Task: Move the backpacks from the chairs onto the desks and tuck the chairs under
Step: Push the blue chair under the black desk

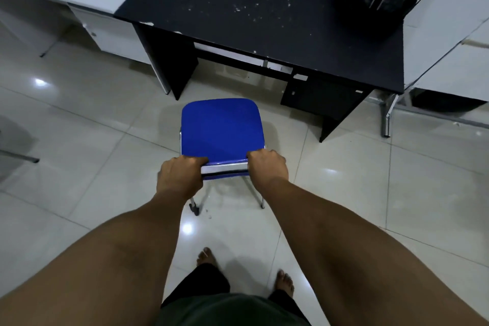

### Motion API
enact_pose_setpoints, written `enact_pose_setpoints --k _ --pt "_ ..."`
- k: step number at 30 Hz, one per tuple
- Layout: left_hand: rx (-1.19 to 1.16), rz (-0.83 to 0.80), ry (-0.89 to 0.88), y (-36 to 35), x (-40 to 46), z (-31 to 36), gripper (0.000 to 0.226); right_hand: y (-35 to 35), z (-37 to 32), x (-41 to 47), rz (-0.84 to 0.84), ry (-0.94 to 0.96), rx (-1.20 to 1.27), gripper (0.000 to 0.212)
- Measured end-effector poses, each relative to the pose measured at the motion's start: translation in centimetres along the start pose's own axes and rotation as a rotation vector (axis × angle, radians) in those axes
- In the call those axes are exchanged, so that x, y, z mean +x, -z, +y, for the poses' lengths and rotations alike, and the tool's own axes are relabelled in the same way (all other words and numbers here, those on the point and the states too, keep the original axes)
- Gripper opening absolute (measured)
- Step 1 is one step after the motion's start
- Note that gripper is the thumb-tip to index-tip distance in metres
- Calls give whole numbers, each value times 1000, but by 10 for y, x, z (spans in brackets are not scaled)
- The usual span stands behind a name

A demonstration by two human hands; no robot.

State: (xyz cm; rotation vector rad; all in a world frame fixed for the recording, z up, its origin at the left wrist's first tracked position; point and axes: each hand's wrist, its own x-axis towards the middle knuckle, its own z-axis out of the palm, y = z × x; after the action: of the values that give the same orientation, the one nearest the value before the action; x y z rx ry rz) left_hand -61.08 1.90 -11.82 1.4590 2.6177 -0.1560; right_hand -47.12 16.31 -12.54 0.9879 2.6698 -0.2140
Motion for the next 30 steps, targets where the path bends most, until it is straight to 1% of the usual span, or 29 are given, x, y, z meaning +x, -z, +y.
enact_pose_setpoints --k 7,12,16,20,22,25,27,30 --pt "22 -17 -15 -1 26 -51 29 0 -42 25 -3 -47 83 28" --pt "50 -32 -58 7 51 -79 30 5 -57 48 44 -32 133 28" --pt "60 -8 -111 15 66 -82 28 12 -57 65 34 -42 146 29" --pt "40 -1 -142 19 88 -80 34 22 -45 86 22 -61 139 29" --pt "30 4 -147 18 97 -80 33 25 -41 96 3 -76 134 32" --pt "10 4 -150 17 111 -84 31 24 -40 109 -6 -77 124 29" --pt "6 25 -158 13 127 -89 32 27 -41 124 20 -77 116 29" --pt "10 -12 -143 20 156 -100 29 36 -43 149 12 -90 112 30"
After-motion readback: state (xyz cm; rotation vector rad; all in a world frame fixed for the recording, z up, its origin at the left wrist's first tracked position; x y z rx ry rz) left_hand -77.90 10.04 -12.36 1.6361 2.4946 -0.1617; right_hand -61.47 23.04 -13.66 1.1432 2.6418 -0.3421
